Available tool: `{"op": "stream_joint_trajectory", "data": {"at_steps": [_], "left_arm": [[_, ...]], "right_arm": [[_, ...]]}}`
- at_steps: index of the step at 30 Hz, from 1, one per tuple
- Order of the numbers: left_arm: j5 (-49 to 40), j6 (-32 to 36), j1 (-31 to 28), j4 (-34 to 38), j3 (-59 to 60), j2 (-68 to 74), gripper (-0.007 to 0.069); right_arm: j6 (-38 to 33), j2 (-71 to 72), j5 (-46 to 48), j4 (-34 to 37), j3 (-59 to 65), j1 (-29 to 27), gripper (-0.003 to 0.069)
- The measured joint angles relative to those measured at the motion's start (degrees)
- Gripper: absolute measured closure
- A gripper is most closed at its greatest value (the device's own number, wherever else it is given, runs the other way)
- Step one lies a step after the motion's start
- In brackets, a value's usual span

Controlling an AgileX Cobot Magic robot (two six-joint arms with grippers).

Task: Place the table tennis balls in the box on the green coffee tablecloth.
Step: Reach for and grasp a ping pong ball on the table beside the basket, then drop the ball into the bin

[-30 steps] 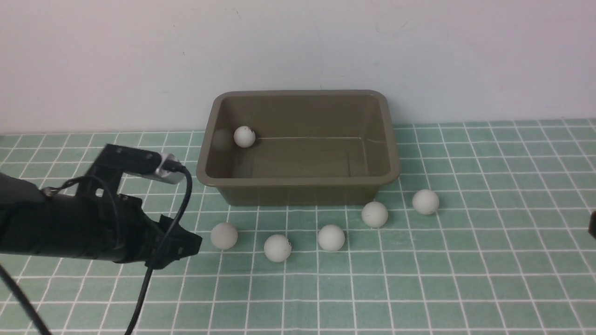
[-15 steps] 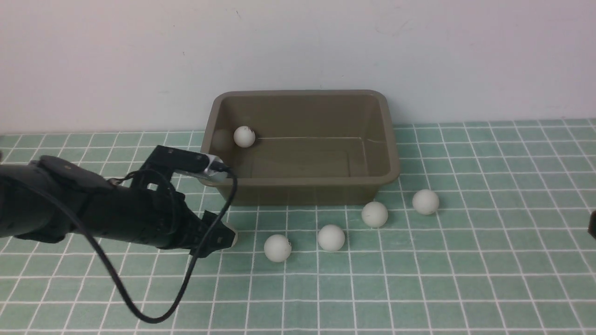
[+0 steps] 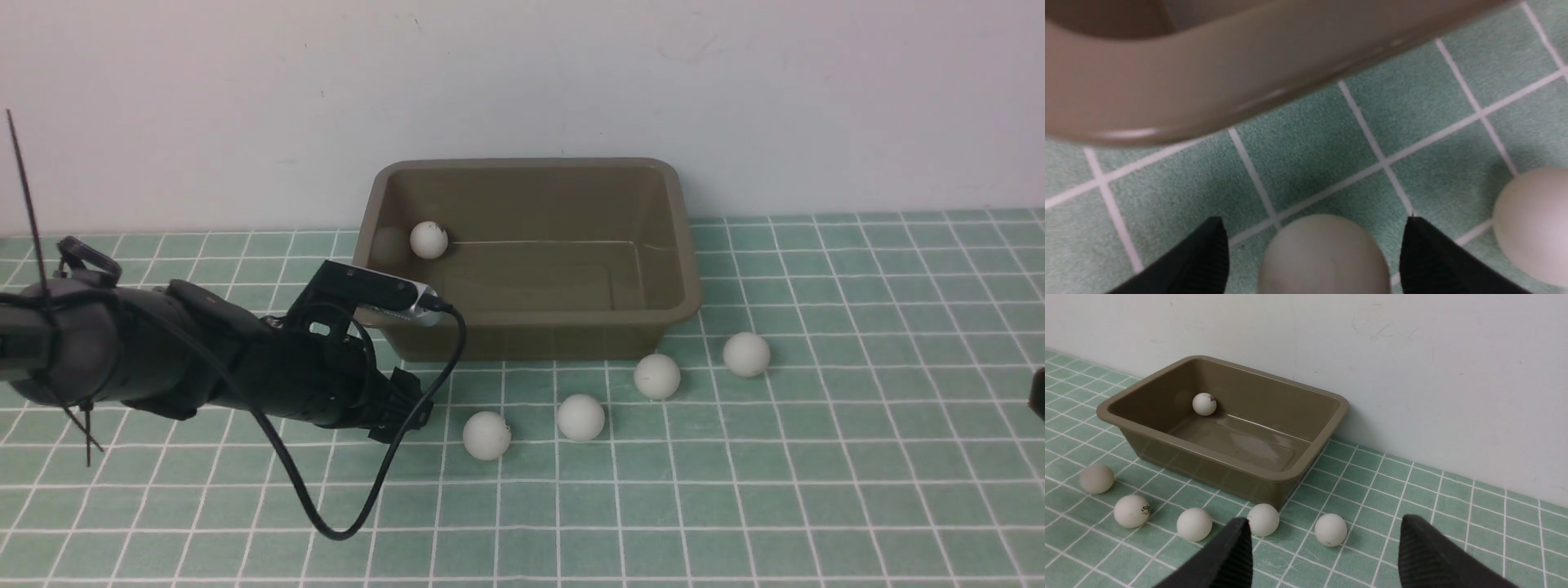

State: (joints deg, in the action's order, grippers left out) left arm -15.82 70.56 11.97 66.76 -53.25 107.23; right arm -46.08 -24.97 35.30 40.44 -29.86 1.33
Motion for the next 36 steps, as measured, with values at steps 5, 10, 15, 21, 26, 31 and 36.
{"op": "stream_joint_trajectory", "data": {"at_steps": [5,10,15,21,26,31,36], "left_arm": [[-0.4,-0.3,0.0,0.8,-0.5,0.5,0.028],[-6.1,0.7,0.0,0.8,-0.5,-6.6,0.0279],[-10.2,3.8,0.1,2.4,-0.8,-15.7,0.0279],[-5.8,22.8,0.1,11.0,-5.7,-13.7,0.0279],[-4.9,31.5,0.1,22.5,-14.5,-4.0,0.0276],[-4.5,26.8,0.1,23.6,-18.6,1.2,0.0153],[-5.5,17.6,0.1,13.0,-18.9,-1.3,0.013]], "right_arm": [[0.0,0.0,0.0,0.1,0.0,0.0,0.0219],[0.0,0.0,0.0,0.1,0.0,0.0,0.0219],[0.0,0.0,-1.4,0.1,0.0,0.0,0.0219],[0.0,0.0,-1.7,0.1,0.0,0.0,0.0219],[0.0,0.0,-1.7,0.1,0.0,0.0,0.0219],[0.0,0.0,-1.7,0.1,0.0,0.0,0.0219],[0.0,0.0,-1.8,0.1,0.0,0.0,0.0219]]}}
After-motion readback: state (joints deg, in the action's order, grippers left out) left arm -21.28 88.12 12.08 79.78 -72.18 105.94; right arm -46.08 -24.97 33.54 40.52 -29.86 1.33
